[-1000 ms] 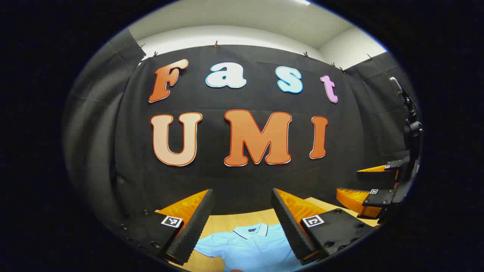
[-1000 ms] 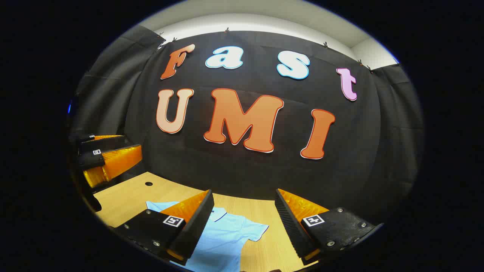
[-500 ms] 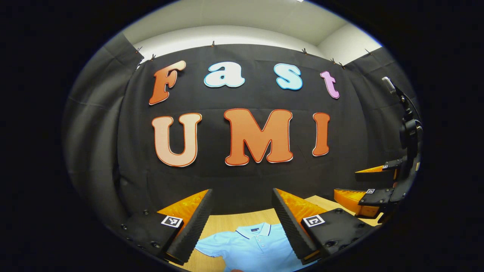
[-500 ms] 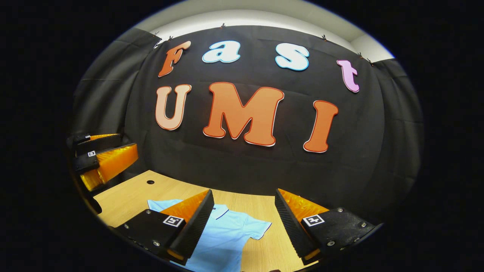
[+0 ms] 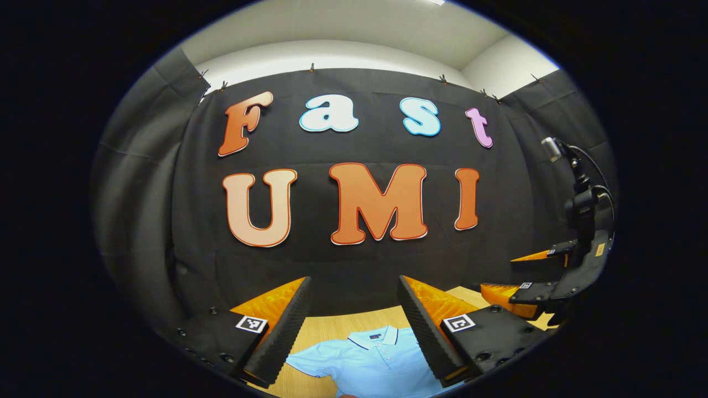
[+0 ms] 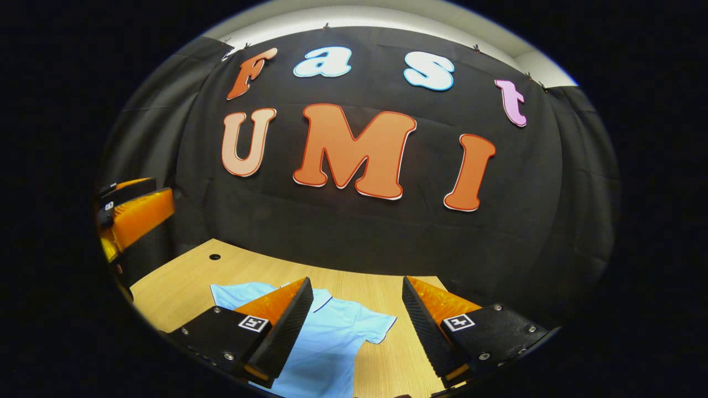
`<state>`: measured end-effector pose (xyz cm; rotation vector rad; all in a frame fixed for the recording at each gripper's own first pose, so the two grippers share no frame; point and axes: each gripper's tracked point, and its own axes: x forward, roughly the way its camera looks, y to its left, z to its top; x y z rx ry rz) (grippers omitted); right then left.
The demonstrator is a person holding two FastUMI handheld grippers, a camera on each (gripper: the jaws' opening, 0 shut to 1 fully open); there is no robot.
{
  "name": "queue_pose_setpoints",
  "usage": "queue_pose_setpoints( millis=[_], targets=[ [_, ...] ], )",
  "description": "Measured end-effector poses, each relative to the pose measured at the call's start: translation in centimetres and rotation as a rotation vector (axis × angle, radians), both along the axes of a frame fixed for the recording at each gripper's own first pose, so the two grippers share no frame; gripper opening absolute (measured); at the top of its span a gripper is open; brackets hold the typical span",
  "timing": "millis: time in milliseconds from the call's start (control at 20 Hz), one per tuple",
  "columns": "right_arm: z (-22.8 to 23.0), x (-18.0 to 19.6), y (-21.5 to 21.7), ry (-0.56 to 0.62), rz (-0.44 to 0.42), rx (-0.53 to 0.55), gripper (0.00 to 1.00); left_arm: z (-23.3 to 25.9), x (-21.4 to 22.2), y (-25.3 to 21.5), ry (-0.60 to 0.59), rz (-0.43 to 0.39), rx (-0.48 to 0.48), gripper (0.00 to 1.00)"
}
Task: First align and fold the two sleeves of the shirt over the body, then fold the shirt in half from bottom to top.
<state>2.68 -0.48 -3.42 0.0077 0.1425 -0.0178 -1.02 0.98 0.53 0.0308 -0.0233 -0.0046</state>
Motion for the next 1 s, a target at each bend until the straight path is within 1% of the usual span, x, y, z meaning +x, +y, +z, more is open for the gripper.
queue_pose_setpoints(
  millis=[150,350,500,700,850,1000],
  targets=[
    [-1.1,1.0,-0.4,0.045,-0.011,0.014,0.99,-0.2,-0.4,0.4,0.001,-0.013,-0.01,1.0],
    [-3.7,2.9,-1.8,0.137,-0.025,0.046,0.99,0.4,-0.8,0.4,-0.02,-0.018,-0.014,1.0],
    [-6.6,4.7,-2.2,0.241,0.006,0.081,0.98,0.7,-0.8,0.9,-0.031,0.035,-0.006,0.99],
    [-10.6,7.2,-2.9,0.375,0.028,0.128,0.98,0.4,-0.5,0.3,-0.02,0.069,-0.001,1.0],
    [-12.6,9.3,-2.7,0.436,0.065,0.158,0.99,-0.7,-0.3,0.5,0.021,0.113,-0.019,1.0],
    [-14.8,10.9,-2.8,0.501,0.073,0.176,0.98,-0.9,-0.2,0.8,0.034,0.159,-0.006,0.99]
  ],
)
